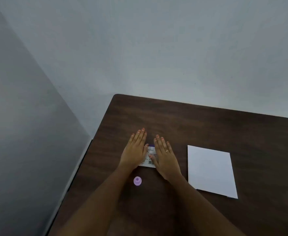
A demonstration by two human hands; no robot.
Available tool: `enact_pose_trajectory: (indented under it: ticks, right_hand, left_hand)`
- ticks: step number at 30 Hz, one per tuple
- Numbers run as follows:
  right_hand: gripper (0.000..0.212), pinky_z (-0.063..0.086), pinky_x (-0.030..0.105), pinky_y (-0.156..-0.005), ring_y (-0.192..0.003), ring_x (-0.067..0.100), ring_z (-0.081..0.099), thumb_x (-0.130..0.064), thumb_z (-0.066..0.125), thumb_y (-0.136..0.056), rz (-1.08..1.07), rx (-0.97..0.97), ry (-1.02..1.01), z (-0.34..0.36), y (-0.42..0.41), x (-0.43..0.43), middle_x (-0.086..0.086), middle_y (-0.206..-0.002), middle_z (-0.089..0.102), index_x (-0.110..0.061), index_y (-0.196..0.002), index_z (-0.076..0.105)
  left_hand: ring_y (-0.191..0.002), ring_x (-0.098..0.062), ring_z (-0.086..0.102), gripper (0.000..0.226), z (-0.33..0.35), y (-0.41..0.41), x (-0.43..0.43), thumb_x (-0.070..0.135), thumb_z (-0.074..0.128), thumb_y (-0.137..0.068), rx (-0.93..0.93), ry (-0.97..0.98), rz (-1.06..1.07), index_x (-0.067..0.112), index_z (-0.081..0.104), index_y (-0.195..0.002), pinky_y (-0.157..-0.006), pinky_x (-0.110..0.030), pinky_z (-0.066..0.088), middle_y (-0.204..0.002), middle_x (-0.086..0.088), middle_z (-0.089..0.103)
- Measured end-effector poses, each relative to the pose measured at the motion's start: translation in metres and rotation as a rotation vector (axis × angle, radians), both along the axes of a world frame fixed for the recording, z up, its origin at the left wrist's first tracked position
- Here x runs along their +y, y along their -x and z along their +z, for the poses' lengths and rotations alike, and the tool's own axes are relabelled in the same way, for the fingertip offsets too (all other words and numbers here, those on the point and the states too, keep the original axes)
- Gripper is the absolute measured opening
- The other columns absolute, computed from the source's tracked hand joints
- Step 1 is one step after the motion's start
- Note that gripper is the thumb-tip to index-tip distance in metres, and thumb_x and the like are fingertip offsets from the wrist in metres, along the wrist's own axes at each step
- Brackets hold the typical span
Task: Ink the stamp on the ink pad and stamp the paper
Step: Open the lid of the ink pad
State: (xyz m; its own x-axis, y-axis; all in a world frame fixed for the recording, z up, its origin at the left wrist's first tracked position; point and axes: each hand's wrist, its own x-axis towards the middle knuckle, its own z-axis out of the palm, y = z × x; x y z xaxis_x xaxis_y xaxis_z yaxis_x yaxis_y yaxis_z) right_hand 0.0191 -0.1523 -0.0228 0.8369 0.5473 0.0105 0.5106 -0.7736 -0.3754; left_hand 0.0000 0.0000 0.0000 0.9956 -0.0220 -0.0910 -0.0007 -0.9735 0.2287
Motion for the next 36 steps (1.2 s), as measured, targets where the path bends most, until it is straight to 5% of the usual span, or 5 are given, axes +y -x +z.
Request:
enact_pose_trajectory:
  ticks: [6, 19, 26, 30, 36]
  right_hand:
    - [0.081, -0.003, 0.029, -0.11, -0.142, 0.012, -0.004, -0.059, 0.044, -0.083, 0.175, 0.208, 0.041, 0.002, -0.007, -0.008, 0.0, -0.157, 0.004, -0.022, -0.143, 0.002]
    - [0.08, 0.024, 0.04, -0.112, -0.142, 0.019, 0.003, -0.049, 0.062, -0.077, 0.192, 0.349, -0.006, 0.008, -0.013, -0.015, -0.003, -0.155, 0.01, -0.035, -0.14, 0.014]
    - [0.06, 0.025, 0.041, -0.111, -0.137, 0.013, 0.027, -0.052, 0.058, -0.078, 0.182, 0.454, -0.024, 0.031, -0.029, -0.018, -0.005, -0.15, 0.032, -0.032, -0.131, 0.04]
    - [0.028, 0.053, 0.034, -0.085, -0.099, 0.012, 0.063, -0.039, 0.057, -0.084, -0.013, 0.494, -0.373, 0.054, -0.047, -0.009, -0.001, -0.108, 0.07, -0.023, -0.106, 0.065]
    - [0.02, 0.045, 0.03, -0.08, -0.097, 0.024, 0.06, -0.013, 0.053, -0.089, -0.171, 0.222, -0.386, 0.052, -0.08, 0.022, 0.014, -0.106, 0.067, -0.007, -0.102, 0.066]
  left_hand:
    - [-0.141, -0.013, 0.011, 0.05, 0.0, 0.008, 0.031, 0.036, 0.031, -0.098, 0.159, 0.19, -0.134, 0.018, 0.018, -0.143, -0.107, -0.024, 0.003, -0.154, -0.004, 0.019]
    - [-0.134, -0.001, -0.011, 0.098, -0.015, 0.027, 0.06, 0.054, 0.062, -0.076, 0.22, 0.321, -0.167, 0.032, -0.006, -0.143, -0.111, -0.032, 0.011, -0.156, 0.009, -0.005]
    - [-0.131, 0.004, 0.01, 0.103, -0.015, 0.037, 0.055, 0.058, 0.066, -0.068, 0.046, 0.427, -0.055, 0.046, -0.011, -0.136, -0.111, -0.026, 0.016, -0.147, 0.021, 0.009]
    - [-0.136, -0.013, 0.029, 0.114, -0.015, 0.035, 0.055, 0.064, 0.067, -0.06, 0.054, 0.453, 0.02, 0.034, -0.006, -0.142, -0.108, -0.032, 0.031, -0.153, 0.004, 0.022]
    - [-0.14, -0.013, 0.014, 0.115, -0.024, 0.033, 0.057, 0.07, 0.058, -0.066, 0.08, 0.364, -0.029, 0.037, -0.027, -0.135, -0.11, -0.03, 0.018, -0.157, 0.004, 0.001]
